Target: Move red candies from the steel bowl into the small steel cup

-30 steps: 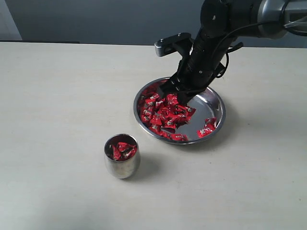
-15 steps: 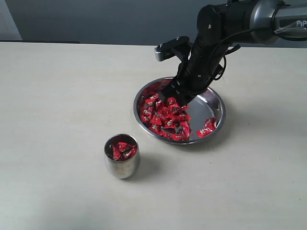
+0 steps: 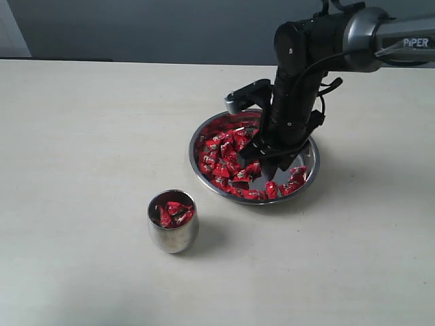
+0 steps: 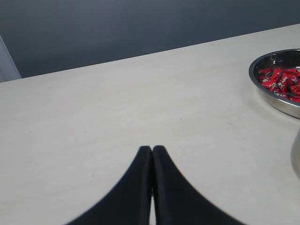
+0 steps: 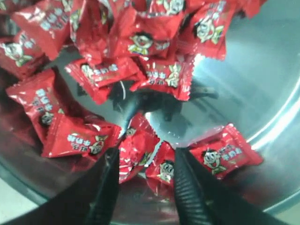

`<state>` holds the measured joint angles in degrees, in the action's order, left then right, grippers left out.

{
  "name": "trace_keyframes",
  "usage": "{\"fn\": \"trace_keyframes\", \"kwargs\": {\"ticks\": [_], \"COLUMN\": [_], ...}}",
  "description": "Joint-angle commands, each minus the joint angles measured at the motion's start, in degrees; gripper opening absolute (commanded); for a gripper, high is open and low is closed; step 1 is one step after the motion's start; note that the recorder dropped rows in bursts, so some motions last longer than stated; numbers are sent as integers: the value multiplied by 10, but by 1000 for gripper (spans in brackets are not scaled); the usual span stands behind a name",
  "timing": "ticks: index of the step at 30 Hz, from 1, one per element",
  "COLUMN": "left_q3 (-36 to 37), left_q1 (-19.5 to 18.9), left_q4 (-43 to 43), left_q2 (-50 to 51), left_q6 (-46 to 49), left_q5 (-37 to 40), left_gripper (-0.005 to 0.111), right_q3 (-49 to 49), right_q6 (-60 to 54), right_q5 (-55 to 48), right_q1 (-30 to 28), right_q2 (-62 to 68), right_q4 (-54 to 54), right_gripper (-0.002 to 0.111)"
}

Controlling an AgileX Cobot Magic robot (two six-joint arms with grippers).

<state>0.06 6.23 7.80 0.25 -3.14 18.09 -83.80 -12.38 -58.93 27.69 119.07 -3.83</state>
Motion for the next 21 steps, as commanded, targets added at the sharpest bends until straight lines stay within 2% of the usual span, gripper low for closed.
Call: {"fn": "trace_keyframes", "kwargs": {"ticks": [1,10,12,17,21], "left_q3": [-1,-1,-1,-1,-1], "left_q1": [4,4,4,4,4], "left_q4": [0,0,0,0,0], "left_q2": [-2,-2,-2,-2,-2], "left_q6": [-3,-3,-3,-3,-3], "left_q5": [-4,-4,-4,-4,-4], "left_gripper": [0,0,0,0,0], "right_q3": [1,1,1,1,1], "right_q6": [-5,-5,-5,7,8], "right_q5": [-7,4,4,10,27], "right_q1": [-3,-3,-3,-3,-3], "right_q2": [15,29,34,46,43], "right_q4": [-14,-19,-23,-23,-23], "right_gripper": [46,44,39,16,8]}}
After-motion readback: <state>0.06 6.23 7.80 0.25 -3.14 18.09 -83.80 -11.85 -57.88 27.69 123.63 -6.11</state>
